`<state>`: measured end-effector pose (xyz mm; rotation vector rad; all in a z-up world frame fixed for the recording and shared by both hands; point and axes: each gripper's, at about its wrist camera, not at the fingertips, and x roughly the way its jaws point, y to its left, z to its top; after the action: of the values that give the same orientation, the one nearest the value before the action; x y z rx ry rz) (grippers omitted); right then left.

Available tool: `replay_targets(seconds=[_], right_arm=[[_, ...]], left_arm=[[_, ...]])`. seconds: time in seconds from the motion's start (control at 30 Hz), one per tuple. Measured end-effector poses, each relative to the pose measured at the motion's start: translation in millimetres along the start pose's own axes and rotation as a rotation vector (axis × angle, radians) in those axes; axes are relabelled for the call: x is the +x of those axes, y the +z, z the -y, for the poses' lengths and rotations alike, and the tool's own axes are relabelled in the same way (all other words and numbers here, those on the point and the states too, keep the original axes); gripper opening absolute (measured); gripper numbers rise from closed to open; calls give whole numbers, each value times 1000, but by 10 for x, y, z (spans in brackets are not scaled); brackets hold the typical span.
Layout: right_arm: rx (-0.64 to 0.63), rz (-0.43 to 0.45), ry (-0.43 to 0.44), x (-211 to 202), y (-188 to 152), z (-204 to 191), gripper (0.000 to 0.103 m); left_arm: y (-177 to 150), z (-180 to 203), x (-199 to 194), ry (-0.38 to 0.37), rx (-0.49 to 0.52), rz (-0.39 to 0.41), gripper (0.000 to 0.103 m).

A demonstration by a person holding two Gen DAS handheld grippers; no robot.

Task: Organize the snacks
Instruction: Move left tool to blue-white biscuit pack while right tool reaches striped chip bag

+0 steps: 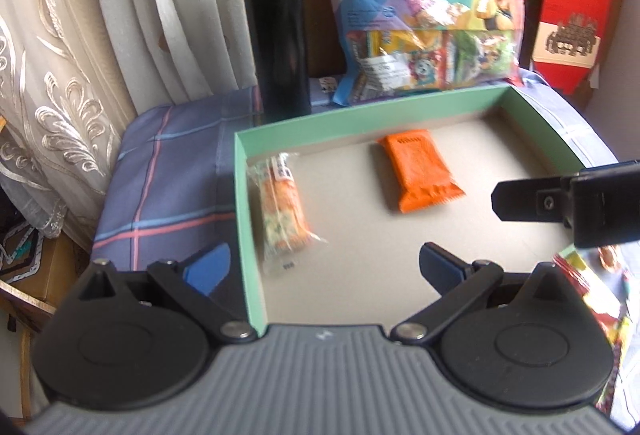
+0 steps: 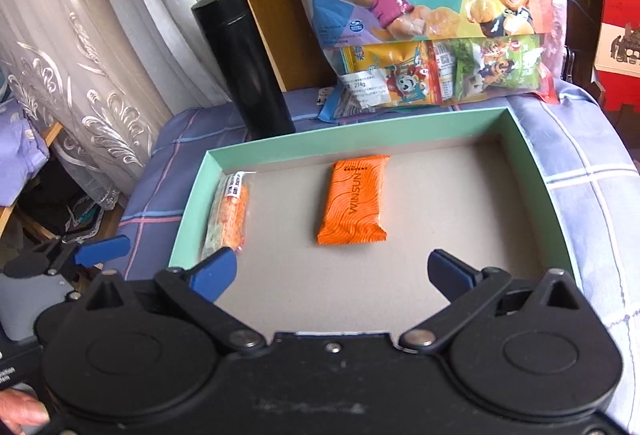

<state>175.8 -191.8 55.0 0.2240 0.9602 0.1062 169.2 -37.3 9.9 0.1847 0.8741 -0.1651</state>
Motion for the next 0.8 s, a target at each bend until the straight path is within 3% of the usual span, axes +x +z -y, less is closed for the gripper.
replay_targets(seconds=[0.17,0.33,0.67,0.8], right_arm=[[3,28,19,-250,-348,86,103],[-17,-30,-65,-346,-733,142,103],[155,-96,-49,-392,-1297,430,103],[165,-79,-55,-359,-1362,389,88]], left_arm=[[-314,175,-157,-29,26,-24,103],[-668,267,-227,-53,40,-53,103],[-955,284,-173,-69,9,-103,103],[-993,332,-133,-68,14,-114,103]])
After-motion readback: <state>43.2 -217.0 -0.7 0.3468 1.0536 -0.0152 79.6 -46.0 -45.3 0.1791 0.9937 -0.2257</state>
